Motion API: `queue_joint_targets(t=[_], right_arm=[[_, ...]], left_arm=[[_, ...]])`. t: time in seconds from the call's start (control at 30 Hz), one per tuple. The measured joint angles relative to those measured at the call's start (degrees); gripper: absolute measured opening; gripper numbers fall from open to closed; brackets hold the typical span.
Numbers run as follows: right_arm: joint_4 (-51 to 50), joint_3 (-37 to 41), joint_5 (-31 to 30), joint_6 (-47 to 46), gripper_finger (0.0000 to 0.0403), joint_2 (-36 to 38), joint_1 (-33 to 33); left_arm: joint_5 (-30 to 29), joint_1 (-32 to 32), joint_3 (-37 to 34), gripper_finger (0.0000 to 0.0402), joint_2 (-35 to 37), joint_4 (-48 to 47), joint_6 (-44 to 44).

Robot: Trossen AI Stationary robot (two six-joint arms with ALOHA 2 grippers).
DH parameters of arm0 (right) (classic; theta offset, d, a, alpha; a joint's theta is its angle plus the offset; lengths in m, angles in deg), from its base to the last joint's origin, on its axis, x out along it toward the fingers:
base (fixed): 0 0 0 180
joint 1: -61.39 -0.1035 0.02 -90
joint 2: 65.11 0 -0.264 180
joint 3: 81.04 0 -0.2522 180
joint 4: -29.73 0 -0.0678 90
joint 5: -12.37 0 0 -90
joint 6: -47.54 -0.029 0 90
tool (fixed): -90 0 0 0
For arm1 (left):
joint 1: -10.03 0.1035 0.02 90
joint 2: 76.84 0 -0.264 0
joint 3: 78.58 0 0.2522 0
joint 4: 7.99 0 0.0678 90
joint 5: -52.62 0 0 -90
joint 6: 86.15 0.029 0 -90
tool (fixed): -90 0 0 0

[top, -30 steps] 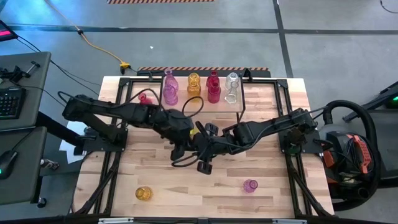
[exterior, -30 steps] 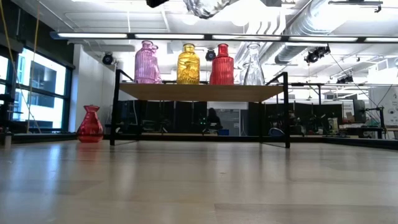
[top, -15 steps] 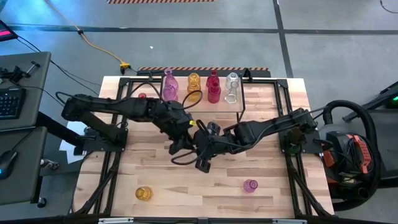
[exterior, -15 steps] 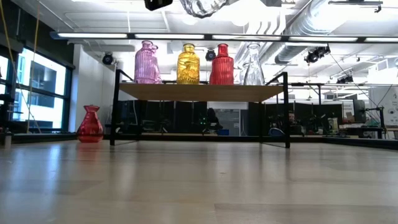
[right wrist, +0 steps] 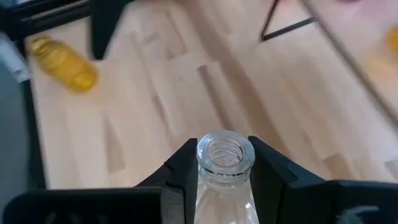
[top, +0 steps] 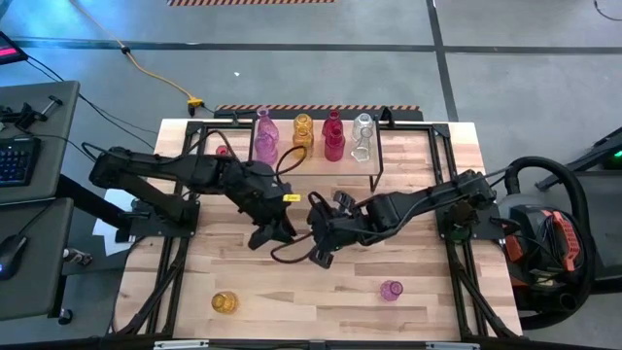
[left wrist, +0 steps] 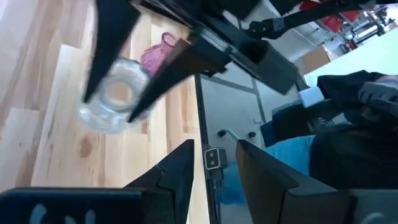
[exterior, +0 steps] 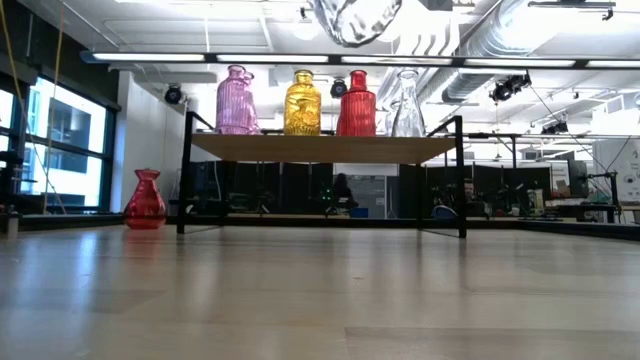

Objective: Sort vases onto shelf
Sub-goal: Put the transparent vase on the shelf aligned with the other transparent vases

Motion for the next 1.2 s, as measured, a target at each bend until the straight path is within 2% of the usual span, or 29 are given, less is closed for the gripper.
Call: queue_joint_targets(t=[0.3, 0.77, 0.87, 1.2], right_arm=[[-0.8, 0.0, -4.9, 0.1, 0.009, 1.5, 0.3], [-9.8, -0.1, -15.8, 5.9, 0.009, 16.8, 3.9], [-10.5, -0.1, -18.5, 7.7, 0.009, 20.3, 4.8], [-13.9, -0.1, -21.9, 13.6, 0.0089, 31.7, 7.7]], left_arm=[[-1.4, 0.0, 0.0, 0.0113, 5.7, -1.6, -1.3], [-15.0, 0.3, 0.0, 0.0113, 13.9, -2.5, -1.7], [-16.0, 0.3, 0.0, 0.0113, 14.3, -2.6, -1.8], [-17.4, 0.3, 0.0, 0.0113, 14.4, -2.6, -2.0]])
